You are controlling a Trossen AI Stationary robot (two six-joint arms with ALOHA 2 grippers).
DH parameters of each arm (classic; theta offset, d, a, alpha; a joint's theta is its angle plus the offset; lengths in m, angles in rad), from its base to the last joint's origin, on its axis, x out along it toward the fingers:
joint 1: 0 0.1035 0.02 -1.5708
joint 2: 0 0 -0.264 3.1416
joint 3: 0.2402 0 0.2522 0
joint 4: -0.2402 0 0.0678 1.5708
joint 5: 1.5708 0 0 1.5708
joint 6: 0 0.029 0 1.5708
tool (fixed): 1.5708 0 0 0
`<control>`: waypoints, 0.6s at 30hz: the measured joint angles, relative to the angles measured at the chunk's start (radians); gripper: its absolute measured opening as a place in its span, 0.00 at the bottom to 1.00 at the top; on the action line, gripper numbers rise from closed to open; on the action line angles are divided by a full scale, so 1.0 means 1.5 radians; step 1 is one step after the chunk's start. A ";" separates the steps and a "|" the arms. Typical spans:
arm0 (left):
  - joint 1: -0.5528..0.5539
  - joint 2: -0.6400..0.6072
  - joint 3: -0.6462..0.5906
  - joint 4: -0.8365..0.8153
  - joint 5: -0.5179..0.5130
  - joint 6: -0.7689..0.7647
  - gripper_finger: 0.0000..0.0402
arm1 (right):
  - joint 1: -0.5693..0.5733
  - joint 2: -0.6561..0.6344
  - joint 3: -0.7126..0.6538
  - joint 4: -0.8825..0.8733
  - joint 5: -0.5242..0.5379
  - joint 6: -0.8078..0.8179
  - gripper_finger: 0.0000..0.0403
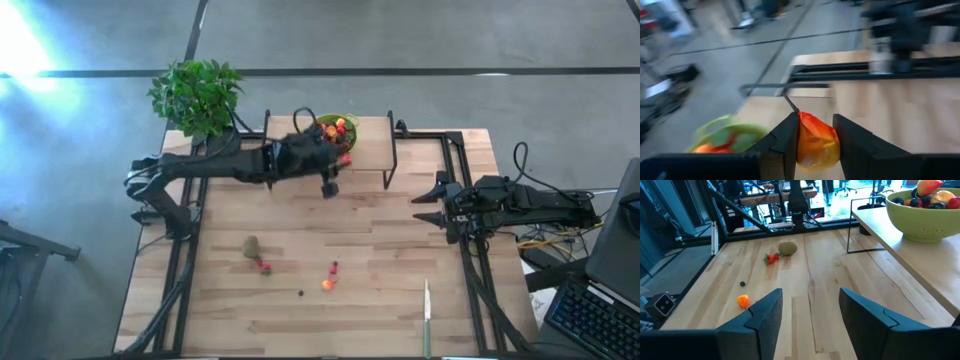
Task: Pick & Place Fruit
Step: Put the yellow peach into the green strainer bowl on the shelf
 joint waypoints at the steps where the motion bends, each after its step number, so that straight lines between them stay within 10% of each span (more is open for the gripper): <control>1: 0.009 0.000 0.001 0.000 -0.014 -0.001 0.29 | 0.000 0.000 0.000 0.000 0.000 0.000 0.46; 18: 0.096 0.000 0.002 -0.068 -0.045 -0.049 0.28 | 0.000 0.000 0.000 0.000 0.000 0.000 0.33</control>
